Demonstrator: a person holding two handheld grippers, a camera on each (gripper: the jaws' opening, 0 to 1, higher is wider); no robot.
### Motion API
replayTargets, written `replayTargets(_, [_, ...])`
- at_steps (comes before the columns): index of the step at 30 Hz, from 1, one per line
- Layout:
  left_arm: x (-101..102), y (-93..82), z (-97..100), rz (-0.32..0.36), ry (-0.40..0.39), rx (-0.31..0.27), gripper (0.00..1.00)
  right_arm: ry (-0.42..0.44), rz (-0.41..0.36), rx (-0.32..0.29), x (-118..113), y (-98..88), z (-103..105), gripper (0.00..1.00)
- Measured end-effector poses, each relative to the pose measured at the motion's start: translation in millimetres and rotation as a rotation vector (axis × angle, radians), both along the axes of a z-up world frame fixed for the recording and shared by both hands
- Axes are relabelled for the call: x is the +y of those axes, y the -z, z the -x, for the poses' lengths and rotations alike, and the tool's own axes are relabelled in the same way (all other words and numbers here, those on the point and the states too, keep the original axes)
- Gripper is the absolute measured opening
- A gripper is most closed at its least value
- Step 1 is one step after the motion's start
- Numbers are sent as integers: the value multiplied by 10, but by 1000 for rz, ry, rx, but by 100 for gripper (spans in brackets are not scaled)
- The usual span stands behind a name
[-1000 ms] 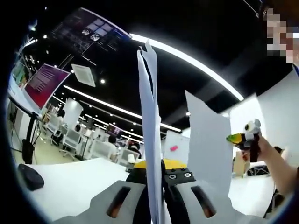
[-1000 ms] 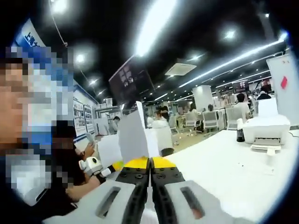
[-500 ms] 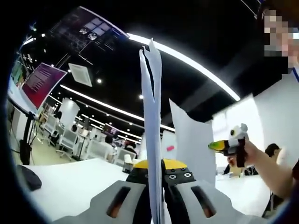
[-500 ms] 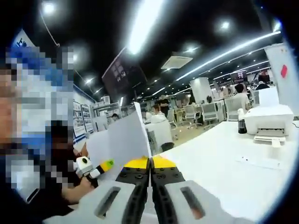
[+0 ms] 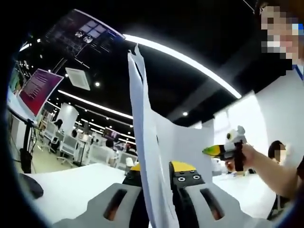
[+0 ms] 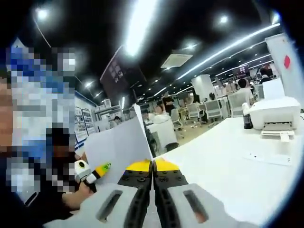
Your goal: Organize the stack of printing papers by aligning and flattening the scattered papers on the table
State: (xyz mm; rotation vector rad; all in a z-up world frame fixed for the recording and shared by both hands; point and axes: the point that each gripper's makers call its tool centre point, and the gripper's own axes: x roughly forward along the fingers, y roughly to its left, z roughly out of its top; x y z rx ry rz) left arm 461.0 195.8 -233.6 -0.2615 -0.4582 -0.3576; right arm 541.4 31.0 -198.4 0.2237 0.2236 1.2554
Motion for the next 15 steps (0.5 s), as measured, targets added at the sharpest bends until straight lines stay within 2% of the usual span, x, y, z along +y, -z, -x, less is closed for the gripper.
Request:
replayTargets(8, [-33, 11, -11, -6, 11, 5, 16, -54, -3, -27, 111, -32, 91, 0])
replayTargets(15, [-59, 6, -15, -7, 20, 3, 16, -100, -26, -17, 269, -31, 183, 0])
